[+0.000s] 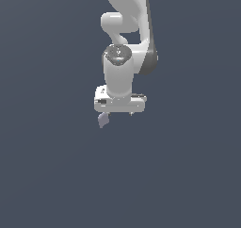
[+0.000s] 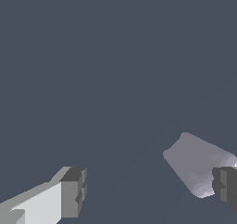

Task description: Pick up the object and move it to a goal position.

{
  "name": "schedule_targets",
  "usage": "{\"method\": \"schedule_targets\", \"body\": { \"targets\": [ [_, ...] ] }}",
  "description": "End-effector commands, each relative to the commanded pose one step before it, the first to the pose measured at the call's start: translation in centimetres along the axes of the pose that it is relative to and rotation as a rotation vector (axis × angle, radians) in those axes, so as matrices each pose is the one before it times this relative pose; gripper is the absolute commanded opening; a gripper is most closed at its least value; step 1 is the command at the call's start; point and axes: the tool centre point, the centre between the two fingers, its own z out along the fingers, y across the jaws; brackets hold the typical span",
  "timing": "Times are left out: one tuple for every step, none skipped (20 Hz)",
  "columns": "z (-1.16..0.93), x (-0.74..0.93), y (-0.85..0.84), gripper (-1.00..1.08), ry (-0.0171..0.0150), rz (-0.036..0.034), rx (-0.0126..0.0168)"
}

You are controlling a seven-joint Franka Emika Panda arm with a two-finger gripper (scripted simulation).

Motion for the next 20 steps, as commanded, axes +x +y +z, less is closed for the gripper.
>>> {"method": "schedule_targets", "body": {
  "targets": [
    [0.000, 0.000, 0.001, 1.00, 0.00000, 0.00000, 0.00000],
    [-0.027, 0.000, -0.003, 1.00, 0.00011, -0.00067, 0.00012],
    [-0.083, -0.001, -0.041, 1.00, 0.00041, -0.00259, 0.00051],
    [-0.133, 0.000, -0.047, 1.00, 0.00062, -0.00391, 0.00076],
    [-0.183, -0.001, -0.066, 1.00, 0.00086, -0.00545, 0.00102],
    [-0.231, -0.001, -0.088, 1.00, 0.00109, -0.00705, 0.00125],
    [-0.237, 0.000, -0.091, 1.00, 0.00110, -0.00745, 0.00123],
    [-0.180, 0.001, -0.072, 1.00, 0.00082, -0.00590, 0.00089],
    [-0.122, 0.002, -0.050, 1.00, 0.00053, -0.00424, 0.00057],
    [-0.068, 0.002, -0.032, 1.00, 0.00028, -0.00264, 0.00031],
    [-0.018, 0.002, -0.012, 1.00, 0.00005, -0.00097, 0.00007],
    [0.023, 0.000, 0.007, 1.00, -0.00011, 0.00067, -0.00011],
    [0.047, -0.004, 0.032, 1.00, -0.00013, 0.00248, -0.00019],
    [0.036, -0.013, 0.045, 1.00, 0.00011, 0.00408, -0.00004],
    [0.032, -0.022, 0.070, 1.00, 0.00031, 0.00593, 0.00006],
    [0.040, -0.027, 0.086, 1.00, 0.00041, 0.00758, 0.00008],
    [0.053, -0.033, 0.109, 1.00, 0.00047, 0.00935, 0.00007],
    [0.066, -0.037, 0.128, 1.00, 0.00053, 0.01104, 0.00006],
    [0.078, -0.042, 0.147, 1.00, 0.00060, 0.01272, 0.00006],
    [0.088, -0.045, 0.168, 1.00, 0.00068, 0.01437, 0.00006]
  ]
}}
